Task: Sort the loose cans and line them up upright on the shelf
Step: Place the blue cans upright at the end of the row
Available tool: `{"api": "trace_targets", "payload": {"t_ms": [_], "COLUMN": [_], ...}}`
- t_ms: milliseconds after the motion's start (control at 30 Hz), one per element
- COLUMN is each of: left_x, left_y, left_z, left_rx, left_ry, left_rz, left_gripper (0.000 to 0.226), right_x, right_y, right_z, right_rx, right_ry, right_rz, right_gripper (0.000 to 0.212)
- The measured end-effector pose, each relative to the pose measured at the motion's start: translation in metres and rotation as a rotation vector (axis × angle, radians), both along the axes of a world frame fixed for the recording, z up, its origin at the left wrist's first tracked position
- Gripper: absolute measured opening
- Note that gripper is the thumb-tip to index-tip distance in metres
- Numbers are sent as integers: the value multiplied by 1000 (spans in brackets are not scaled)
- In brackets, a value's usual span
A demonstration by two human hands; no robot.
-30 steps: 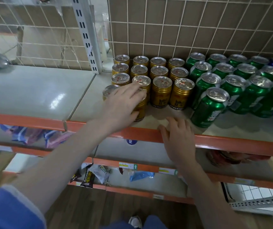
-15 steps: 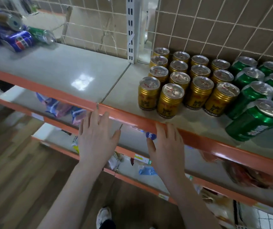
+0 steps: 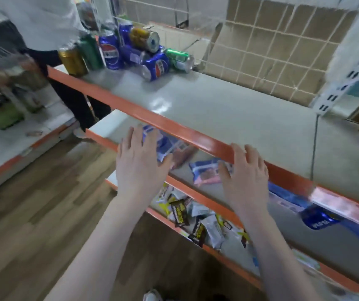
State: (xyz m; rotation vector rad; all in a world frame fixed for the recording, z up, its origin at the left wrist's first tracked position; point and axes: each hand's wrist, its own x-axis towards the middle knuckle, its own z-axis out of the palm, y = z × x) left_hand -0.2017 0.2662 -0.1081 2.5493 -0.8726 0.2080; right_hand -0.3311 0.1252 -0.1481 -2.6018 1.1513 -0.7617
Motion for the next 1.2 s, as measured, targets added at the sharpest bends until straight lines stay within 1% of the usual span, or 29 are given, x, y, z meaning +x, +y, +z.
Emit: {"api": "trace_targets", "payload": {"t_ms": [100, 233, 367, 600, 733, 900, 1067, 1200], "left_x": [60, 132, 200, 315, 369, 425, 462, 485], "left_y": [18, 21, 5, -35, -58, -88, -104, -115], "left_z": [8, 9, 3, 16, 34, 48, 49, 44], "left_rx": [-10, -27, -30, 4, 49, 89, 114, 236], "left_ry": [1, -6, -5, -101, -121, -147, -143, -160], "left_rz": [5, 2, -28, -140, -158, -210, -278, -329], "left_gripper": [61, 60, 59, 60, 65, 68, 68, 70], "right_x": [58, 123, 183, 293, 332, 367, 394, 417], "right_y": [15, 14, 2, -36, -45, -50, -44, -42], "right_z": [11, 14, 8, 11, 18, 18, 17, 14], "right_rx": [-18, -19, 4, 93, 149, 181, 172, 157], "right_ry": [-29, -30, -15, -28, 9, -5, -36, -35], "right_rz": [-6, -32, -61, -88, -94, -112, -139, -166], "right_gripper": [44, 43, 46, 52, 55, 57, 61, 70]}}
